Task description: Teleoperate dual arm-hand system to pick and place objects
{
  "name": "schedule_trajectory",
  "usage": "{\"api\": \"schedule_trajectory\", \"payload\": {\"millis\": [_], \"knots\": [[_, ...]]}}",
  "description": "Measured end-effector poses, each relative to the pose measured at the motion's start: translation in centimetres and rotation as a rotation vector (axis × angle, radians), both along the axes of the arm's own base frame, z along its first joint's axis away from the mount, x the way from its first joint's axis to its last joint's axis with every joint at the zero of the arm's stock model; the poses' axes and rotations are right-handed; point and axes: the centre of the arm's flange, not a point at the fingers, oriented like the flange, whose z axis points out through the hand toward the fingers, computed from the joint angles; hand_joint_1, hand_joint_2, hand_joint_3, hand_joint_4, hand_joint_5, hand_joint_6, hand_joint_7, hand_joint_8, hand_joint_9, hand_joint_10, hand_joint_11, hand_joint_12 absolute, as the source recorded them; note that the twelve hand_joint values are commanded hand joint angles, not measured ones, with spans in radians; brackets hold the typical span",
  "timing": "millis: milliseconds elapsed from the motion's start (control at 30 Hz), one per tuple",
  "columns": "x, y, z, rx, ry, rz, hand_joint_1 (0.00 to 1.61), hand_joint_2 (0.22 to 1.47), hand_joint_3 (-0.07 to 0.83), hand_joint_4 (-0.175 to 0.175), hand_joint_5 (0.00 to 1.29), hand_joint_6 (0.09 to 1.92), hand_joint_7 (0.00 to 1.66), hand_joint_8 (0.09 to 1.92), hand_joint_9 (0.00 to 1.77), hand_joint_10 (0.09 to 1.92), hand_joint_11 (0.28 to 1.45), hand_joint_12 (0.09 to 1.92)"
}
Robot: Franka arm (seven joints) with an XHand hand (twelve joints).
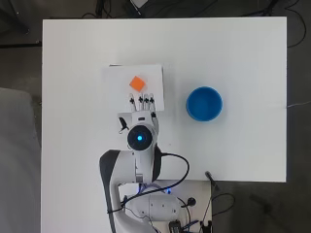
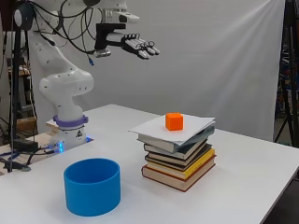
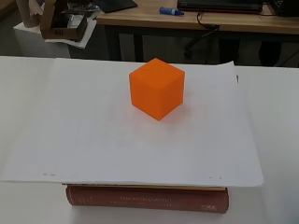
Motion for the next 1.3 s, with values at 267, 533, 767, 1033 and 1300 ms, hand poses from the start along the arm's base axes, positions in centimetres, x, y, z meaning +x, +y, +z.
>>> {"api": "schedule_trajectory", "payload": {"millis": [267, 533, 767, 1033, 1300], "knots": [[4.5, -0.8, 0.1, -0.007, 0.031, -0.004, 0.11, 1.13, 0.002, 0.089, 0.29, 0.09, 0.31, 0.09, 0.43, 0.09, 0.45, 0.09], [12.8, -2.7, -4.3, 0.107, -0.005, 0.028, 1.23, 1.23, -0.013, 0.172, 0.76, 1.82, 1.18, 1.84, 1.38, 1.81, 1.15, 1.7], [13.2, -3.4, -5.7, 0.134, -0.111, 0.183, 0.18, 0.9, 0.0, 0.101, 0.19, 0.12, 0.27, 0.17, 0.42, 0.23, 0.46, 0.2], [19.0, -4.5, -11.6, 0.155, 0.038, -0.025, 0.09, 0.92, 0.002, 0.085, 0.19, 0.09, 0.25, 0.09, 0.4, 0.09, 0.47, 0.09], [18.7, -2.7, -15.0, 0.2, 0.056, -0.025, 0.13, 0.95, 0.009, 0.048, 0.15, 0.09, 0.27, 0.09, 0.4, 0.09, 0.49, 0.09]]}}
